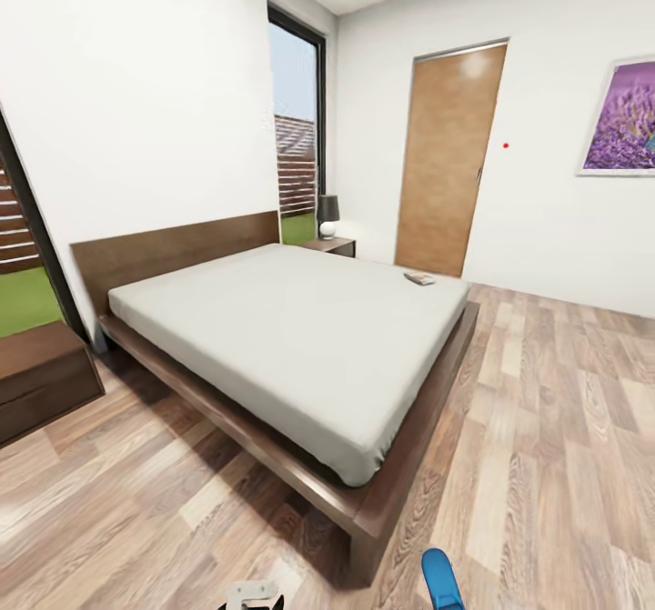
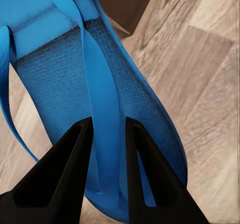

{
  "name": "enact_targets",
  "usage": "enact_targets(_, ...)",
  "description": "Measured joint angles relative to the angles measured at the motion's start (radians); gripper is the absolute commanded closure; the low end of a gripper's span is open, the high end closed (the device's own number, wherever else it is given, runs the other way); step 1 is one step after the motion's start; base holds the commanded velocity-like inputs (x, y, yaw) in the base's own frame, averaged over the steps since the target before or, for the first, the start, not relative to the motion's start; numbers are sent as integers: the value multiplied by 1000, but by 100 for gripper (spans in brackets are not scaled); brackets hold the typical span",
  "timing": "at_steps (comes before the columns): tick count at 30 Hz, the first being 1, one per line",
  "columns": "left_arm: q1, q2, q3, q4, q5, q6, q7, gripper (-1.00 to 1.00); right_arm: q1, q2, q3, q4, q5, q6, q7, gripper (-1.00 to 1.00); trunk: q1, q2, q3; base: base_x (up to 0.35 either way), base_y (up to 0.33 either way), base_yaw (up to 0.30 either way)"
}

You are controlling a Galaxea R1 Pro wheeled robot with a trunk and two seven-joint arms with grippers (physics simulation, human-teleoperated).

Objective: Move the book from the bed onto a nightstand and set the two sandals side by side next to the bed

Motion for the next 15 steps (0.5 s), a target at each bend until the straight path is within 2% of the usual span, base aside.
enact_targets(8,0,0,0,0,0,0,0,-100,0,0,0,0,0,0,0,100,0,0,0,0,0,-272)
enact_targets(15,0,0,0,0,0,-1,0,-100,0,0,0,0,0,0,0,100,0,0,0,3,0,-47)
